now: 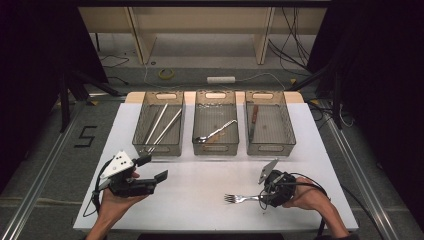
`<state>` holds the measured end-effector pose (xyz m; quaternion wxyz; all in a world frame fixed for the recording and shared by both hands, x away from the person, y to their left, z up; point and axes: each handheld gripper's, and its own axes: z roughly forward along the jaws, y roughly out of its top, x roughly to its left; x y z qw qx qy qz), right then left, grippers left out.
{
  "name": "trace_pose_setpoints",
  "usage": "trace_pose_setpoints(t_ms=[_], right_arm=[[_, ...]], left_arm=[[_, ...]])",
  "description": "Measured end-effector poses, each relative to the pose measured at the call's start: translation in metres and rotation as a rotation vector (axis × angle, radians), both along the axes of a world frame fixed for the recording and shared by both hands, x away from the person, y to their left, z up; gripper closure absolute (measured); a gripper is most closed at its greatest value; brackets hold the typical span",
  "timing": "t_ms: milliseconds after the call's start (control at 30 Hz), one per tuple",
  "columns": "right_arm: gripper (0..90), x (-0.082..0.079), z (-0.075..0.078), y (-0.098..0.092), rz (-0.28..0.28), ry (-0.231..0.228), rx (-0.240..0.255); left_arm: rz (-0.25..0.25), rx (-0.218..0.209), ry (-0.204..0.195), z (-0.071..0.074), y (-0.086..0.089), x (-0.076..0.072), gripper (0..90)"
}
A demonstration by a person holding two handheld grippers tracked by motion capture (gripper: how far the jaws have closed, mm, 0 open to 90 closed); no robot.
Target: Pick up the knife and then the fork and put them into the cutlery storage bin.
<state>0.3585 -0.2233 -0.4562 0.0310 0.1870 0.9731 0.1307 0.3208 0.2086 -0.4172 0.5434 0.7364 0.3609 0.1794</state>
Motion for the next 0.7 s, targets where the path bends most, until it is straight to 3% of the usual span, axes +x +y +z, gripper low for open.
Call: trace_pose_setpoints(t_ms=[700], right_arm=[[71.7, 0.0002, 0.0008, 0.0067, 0.041, 0.015, -0.048]], left_arm=[[-0.003, 0.005, 0.0, -0.0001, 0.0002, 0.0, 18.4]])
